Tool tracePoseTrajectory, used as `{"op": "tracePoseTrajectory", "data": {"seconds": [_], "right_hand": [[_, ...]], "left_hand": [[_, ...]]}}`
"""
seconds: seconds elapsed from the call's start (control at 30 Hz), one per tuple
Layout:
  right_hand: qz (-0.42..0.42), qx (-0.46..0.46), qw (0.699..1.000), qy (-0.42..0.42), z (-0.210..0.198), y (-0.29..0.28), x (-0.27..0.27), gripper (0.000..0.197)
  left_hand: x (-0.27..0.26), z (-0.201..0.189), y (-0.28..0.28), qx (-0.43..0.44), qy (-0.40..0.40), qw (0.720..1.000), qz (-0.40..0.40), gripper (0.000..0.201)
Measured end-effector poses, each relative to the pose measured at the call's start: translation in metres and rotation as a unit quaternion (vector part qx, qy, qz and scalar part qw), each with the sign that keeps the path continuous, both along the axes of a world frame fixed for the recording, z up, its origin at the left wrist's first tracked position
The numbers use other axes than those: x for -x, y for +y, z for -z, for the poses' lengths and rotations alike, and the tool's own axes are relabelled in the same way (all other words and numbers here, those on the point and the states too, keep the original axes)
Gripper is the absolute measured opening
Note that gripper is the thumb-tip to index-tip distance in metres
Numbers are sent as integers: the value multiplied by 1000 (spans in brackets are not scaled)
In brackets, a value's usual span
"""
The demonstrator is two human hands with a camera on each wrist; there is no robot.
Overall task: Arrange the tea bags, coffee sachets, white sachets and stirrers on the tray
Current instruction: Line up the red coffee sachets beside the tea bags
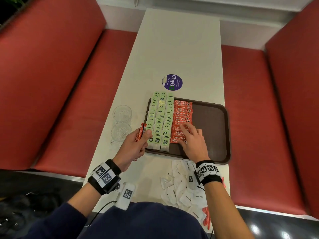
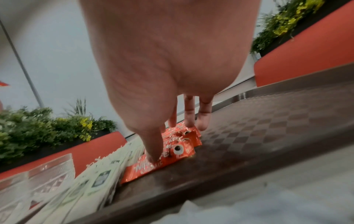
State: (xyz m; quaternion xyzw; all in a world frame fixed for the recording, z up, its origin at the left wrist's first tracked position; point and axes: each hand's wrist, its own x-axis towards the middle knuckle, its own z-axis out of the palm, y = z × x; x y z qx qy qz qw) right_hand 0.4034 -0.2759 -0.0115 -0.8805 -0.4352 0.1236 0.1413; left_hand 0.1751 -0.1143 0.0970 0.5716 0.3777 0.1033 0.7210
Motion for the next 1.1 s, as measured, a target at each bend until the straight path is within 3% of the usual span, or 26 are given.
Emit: {"op": "tracePoseTrajectory", "data": {"seconds": [0.2,0.3,0.5,0.87,0.97,1.1], "right_hand": [[135,-34,985,98,-1,-7,3,92],[152,-29,980,121,5,-7,6,97],[173,-39,977,120,10,2,12,89],[192,-39,972,130,3,6,14,86],[197,-46,971,125,-10,5,15,85],[170,-157,961,153,-52,10,18,58]], "left_hand": [[2,0,-1,5,2,1000,-1,43],[1,0,-3,3,2,1000,5,41],[0,-1,-2,-1,0,1000,5,39],[-2,-1,-1,21,-10,1000,15,61],[-2,-1,1,71,-22,997,26,45],[-3,-4,3,169,-59,983,38,14]]}}
